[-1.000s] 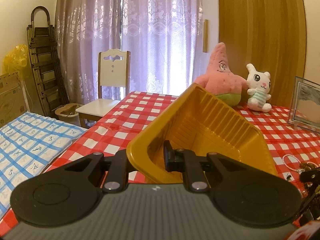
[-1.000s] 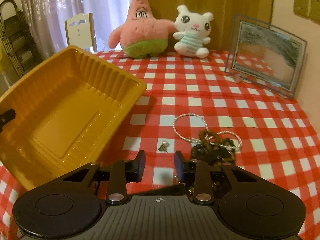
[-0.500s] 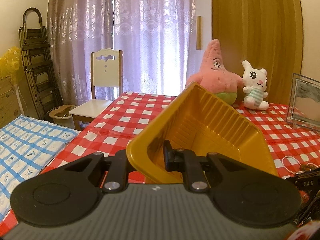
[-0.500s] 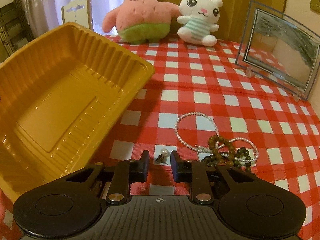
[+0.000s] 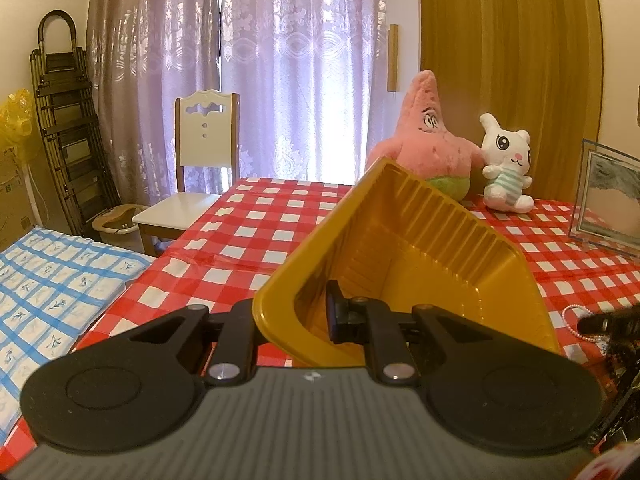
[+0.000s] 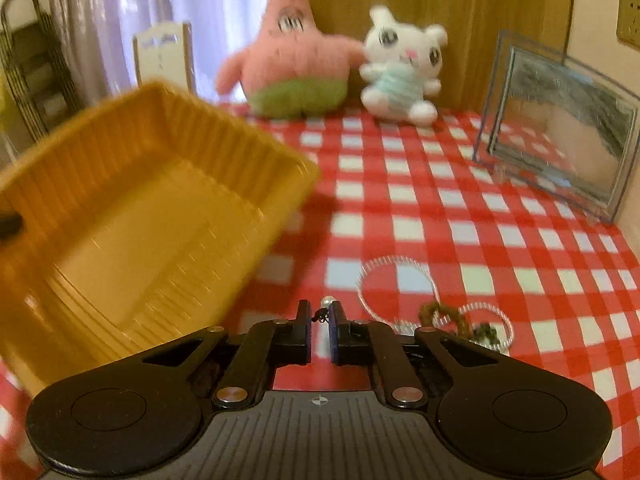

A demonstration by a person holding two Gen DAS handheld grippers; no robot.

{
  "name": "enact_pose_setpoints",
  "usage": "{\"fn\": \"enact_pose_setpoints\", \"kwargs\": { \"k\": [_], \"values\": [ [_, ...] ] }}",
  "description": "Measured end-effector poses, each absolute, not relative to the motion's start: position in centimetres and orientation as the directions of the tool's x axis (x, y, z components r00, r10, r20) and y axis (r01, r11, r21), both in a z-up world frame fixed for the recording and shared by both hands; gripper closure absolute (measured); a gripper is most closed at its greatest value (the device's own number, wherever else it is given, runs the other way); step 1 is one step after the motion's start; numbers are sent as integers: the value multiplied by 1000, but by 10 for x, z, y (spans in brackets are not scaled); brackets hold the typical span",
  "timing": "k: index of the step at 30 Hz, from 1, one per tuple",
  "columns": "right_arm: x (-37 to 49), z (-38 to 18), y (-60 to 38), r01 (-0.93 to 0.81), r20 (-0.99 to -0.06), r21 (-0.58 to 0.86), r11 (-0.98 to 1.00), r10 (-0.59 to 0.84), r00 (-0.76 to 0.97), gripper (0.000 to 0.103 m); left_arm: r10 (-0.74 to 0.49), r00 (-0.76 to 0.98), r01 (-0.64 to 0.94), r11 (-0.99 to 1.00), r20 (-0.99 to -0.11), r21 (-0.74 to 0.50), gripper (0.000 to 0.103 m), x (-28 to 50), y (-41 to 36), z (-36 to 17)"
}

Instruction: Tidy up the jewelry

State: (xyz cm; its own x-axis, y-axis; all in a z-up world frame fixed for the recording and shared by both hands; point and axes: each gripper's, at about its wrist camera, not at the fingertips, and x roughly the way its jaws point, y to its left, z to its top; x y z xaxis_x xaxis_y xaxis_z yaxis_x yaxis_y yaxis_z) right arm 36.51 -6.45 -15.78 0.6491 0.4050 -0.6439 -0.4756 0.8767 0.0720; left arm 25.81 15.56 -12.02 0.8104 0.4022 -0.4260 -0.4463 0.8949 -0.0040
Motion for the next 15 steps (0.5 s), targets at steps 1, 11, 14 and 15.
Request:
{"fn": "enact_pose_setpoints", "kwargs": {
  "k": [1,11,14,15],
  "values": [
    [362,-152,-62,-493,-627,90,865,434,647,95,402,810,-446,895,-426,-4,89,259,155,-120],
    [338,-155,-21,-638,-639,153,755,568,519,95,384,816,-430,903,-431,-10,91,257,154,-118],
    [335,-164,-15,-650,-661,155,744,567,492,94,380,815,-428,904,-437,-12,91,255,154,-118],
    [333,-166,-13,-659,-666,153,737,569,482,94,379,815,-428,904,-439,-15,92,255,155,-119]
  ]
}}
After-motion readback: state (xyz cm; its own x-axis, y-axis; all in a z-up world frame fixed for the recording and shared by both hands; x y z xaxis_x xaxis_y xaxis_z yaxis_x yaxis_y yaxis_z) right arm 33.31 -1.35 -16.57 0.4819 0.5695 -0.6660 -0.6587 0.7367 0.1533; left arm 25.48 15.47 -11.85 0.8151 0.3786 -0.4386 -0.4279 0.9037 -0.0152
